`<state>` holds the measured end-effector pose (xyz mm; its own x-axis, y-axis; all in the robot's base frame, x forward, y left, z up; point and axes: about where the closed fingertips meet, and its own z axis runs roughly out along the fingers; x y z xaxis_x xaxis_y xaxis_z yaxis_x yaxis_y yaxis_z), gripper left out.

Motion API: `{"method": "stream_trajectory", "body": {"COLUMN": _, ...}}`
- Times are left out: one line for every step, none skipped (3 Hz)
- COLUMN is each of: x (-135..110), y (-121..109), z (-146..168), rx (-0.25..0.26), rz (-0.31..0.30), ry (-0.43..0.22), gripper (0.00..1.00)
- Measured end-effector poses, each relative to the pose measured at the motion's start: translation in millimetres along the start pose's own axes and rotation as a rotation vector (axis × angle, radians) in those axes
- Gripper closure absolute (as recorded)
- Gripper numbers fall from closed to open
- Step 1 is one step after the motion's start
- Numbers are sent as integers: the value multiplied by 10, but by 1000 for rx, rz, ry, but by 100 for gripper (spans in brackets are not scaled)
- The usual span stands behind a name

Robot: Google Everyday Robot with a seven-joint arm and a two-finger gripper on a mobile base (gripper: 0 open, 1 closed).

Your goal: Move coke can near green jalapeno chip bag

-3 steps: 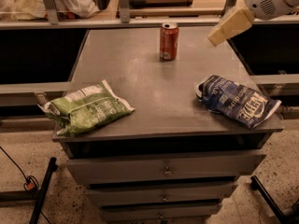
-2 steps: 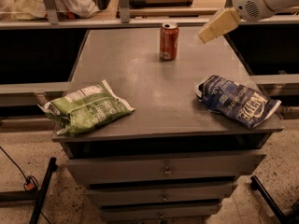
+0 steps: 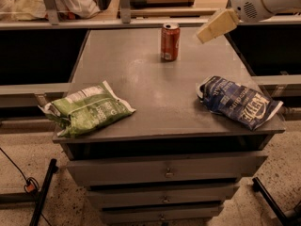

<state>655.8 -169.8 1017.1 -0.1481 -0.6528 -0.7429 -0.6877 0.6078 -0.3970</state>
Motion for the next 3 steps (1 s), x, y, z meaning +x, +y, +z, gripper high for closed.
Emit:
{"method": "stream_trajectory", "body": {"x": 3, "y": -4, "z": 202, "rx": -9, "rz": 47, "ry": -46, "gripper": 0}}
{"method": "stream_trajectory", "body": {"x": -29, "y": 16, "z": 447, "rx": -49, "rz": 104, "ry": -112, "gripper": 0}}
{"method": "stream_trajectory", "body": {"x": -86, "y": 79, "z": 761, "rx": -102, "rz": 153, "ry": -172, "gripper": 0}}
